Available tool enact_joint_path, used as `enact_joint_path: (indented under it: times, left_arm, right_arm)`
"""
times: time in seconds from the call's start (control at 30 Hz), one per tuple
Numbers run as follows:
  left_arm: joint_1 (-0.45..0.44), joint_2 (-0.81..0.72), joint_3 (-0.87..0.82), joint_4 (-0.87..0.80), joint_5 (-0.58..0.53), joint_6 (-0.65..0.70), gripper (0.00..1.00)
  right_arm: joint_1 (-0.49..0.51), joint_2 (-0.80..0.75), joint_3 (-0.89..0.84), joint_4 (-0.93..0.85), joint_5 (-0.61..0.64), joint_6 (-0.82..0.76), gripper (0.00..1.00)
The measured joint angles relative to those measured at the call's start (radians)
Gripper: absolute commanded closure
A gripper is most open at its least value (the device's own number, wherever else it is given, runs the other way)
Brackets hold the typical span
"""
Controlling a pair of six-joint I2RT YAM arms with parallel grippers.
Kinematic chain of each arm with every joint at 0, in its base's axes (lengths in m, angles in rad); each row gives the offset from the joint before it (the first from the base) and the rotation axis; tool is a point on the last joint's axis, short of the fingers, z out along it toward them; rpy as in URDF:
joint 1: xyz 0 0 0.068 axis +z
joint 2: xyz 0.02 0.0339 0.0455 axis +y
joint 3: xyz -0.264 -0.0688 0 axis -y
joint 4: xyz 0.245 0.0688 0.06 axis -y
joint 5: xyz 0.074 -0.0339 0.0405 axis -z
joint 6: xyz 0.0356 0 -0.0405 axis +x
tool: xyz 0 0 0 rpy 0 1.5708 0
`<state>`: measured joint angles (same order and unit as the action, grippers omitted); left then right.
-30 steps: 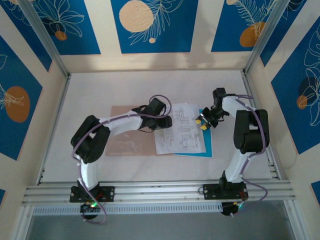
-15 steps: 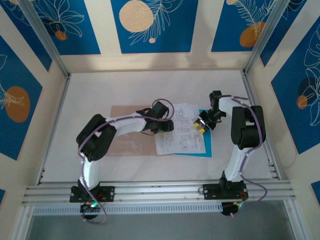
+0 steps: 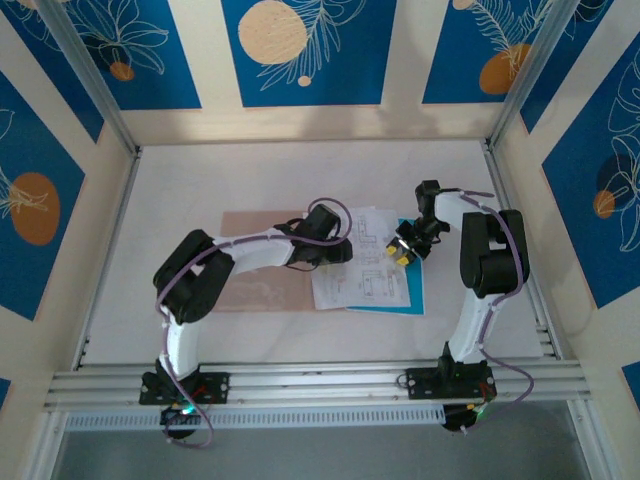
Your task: Put the files into the folder
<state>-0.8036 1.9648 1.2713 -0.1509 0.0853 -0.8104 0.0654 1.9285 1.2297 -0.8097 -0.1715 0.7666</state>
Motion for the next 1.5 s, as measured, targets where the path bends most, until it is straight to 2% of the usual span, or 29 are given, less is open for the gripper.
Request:
enact_joint_path:
  times: [0.3,0.67,1.07,1.27,1.5]
  left_arm:
    - [-0.022,-0.066,-0.002,-0.142,-0.093,-0.026,0.43]
    - [-0.075,-0.086,-0.039,-0.138,-0.094,-0.071,0.43]
    - [-0.091,-0.053,-0.058,-0.137,-0.115,-0.071,0.42]
    - [-0.096,-0.052,-0.083,-0.081,-0.116,-0.072,0.42]
    - [-0.098,-0.055,-0.13,0.048,-0.105,-0.075,0.47]
  right_arm:
    - [0.005,0.002,0.008,-0.01,0.011,0.0,0.68]
    - [0.008,0.006,0.014,-0.018,0.018,0.0,0.68]
    - [0.014,0.021,0.036,-0.044,0.03,-0.007,0.68]
    - [0.017,0.024,0.043,-0.051,0.034,-0.007,0.68]
    - [0.019,0.026,0.045,-0.054,0.037,-0.008,0.68]
